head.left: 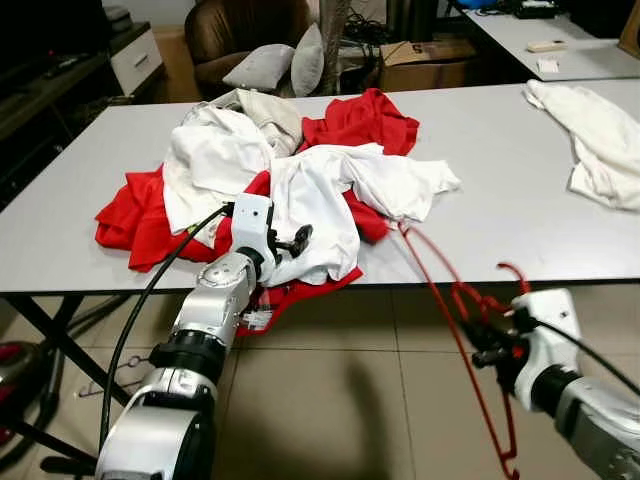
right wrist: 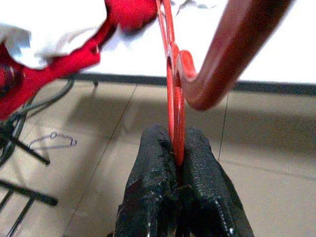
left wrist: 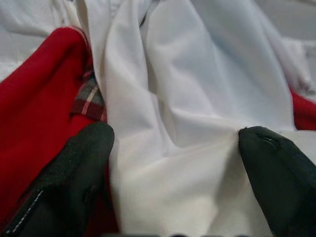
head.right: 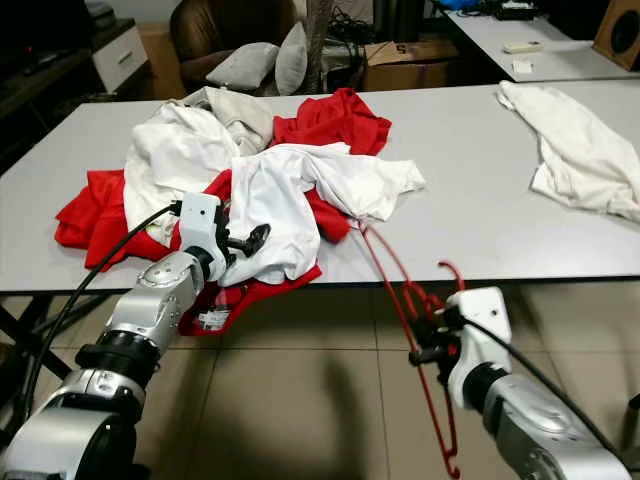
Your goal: Hang hanger
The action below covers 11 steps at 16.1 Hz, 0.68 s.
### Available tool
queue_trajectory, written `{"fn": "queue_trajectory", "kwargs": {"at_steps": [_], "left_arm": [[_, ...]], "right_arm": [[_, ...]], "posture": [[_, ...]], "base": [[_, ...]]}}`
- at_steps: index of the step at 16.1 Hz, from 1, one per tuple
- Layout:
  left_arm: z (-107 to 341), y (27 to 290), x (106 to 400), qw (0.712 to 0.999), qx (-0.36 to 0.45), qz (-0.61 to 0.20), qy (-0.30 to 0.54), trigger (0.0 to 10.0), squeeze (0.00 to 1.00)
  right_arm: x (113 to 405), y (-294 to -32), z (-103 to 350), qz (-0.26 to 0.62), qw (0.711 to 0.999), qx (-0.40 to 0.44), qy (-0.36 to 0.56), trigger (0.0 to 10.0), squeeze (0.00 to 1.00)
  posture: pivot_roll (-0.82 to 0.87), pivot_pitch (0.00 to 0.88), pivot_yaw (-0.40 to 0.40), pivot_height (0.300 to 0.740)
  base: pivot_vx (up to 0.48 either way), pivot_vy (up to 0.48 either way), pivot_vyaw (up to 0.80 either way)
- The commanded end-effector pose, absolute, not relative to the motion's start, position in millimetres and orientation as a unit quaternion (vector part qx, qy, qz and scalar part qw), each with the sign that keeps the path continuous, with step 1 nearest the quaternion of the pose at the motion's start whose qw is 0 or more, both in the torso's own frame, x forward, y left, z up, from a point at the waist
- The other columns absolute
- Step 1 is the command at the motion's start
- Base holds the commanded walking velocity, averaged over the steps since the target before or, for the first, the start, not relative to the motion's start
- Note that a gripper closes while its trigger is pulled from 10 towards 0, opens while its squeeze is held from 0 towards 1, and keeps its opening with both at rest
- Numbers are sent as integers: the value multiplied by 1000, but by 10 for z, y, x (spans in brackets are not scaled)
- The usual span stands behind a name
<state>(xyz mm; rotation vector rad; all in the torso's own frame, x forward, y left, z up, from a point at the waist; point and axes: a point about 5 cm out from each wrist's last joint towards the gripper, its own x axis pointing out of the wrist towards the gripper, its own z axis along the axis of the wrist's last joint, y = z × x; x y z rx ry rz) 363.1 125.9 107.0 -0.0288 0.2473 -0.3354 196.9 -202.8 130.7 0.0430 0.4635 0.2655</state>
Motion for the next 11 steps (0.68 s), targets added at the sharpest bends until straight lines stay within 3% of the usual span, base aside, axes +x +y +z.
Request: {"fn": "queue_trajectory", "kwargs": {"at_steps": [1,2,6,11], "left_arm": [[1065,1289,3649,979,3,-160,124,5608,0],[1060,1299,3665,981,-5,-155,119,0,0],[1142,1282,3693,979,-73,-174,83,0,0],[986,1319,3673,979,-57,-156,120,0,0]], "right_arm": [[1960,-1994,1391,137,969,21,206,10000,0],[1944,-1981,1420,140,970,21,197,10000,0],[1926,-1969,1446,142,972,13,185,10000,0],[1999,-1930,1472,159,971,-16,177,10000,0]], "posture": [[-187,0,149,740],[-190,0,151,740],[-186,0,139,740],[-184,0,123,740]], "base": [[0,0,0],[0,0,0],[0,0,0],[0,0,0]]}}
